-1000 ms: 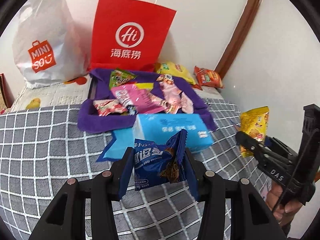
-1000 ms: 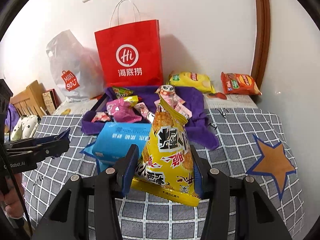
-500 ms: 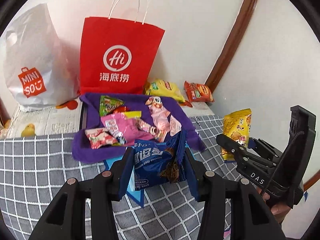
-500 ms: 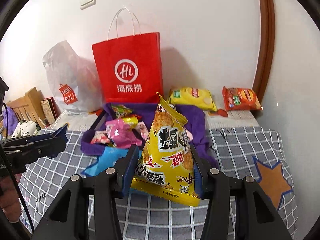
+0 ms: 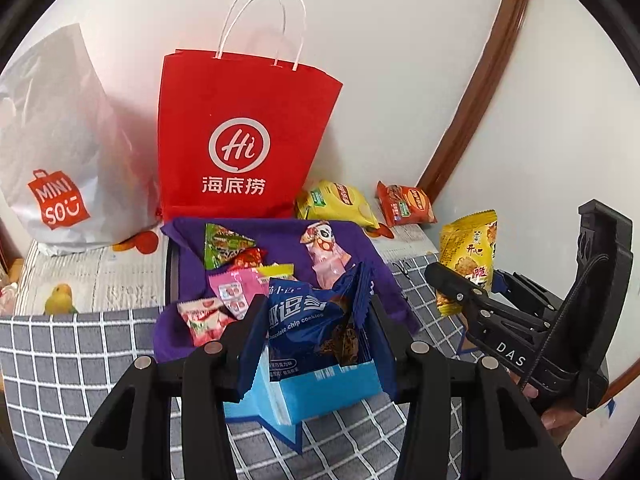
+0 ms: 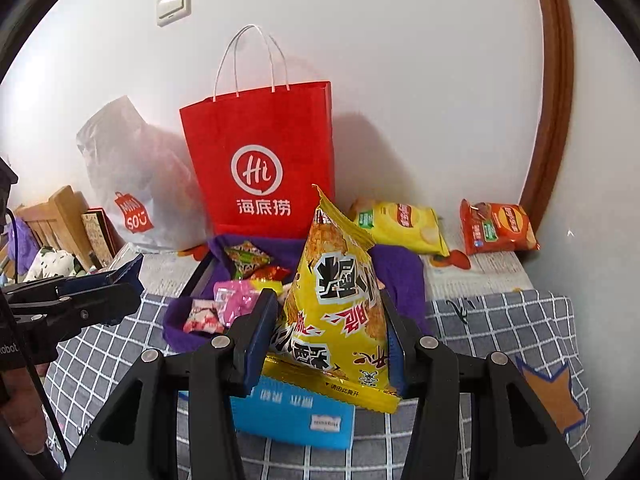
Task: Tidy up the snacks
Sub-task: 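Lower the blue cookie bag and yellow snack bag onto the purple towel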
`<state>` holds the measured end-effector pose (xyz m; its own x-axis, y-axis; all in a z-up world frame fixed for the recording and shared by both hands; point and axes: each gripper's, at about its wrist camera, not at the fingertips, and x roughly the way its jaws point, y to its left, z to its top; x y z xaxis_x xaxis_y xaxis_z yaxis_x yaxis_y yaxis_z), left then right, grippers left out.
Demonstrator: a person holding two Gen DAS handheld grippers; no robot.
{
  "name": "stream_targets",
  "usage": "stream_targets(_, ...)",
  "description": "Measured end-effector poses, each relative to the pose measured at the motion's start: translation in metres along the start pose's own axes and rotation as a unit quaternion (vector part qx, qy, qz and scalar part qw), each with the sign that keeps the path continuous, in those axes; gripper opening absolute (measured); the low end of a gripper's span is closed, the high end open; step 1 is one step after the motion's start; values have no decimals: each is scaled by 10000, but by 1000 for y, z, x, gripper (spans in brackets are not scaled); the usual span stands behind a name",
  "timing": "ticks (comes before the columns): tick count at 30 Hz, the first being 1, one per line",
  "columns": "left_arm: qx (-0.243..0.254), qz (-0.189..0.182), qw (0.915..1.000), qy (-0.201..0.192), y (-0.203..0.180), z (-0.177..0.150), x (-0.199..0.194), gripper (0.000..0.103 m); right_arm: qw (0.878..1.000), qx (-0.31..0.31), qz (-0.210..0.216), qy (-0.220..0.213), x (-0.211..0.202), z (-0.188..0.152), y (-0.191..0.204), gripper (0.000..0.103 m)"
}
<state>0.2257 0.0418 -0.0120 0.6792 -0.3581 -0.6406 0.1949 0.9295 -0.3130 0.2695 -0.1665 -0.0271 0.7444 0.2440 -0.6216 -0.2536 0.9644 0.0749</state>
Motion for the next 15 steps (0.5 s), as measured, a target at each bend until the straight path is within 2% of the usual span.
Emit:
stream_targets(10, -84, -86, 9999, 74, 12, 34, 27, 46, 10000, 59, 51, -36, 29, 31, -4, 49)
stream_targets(15, -66, -83, 9999, -14, 14, 53, 35, 46, 10000, 41, 85, -25, 46, 44, -2, 49)
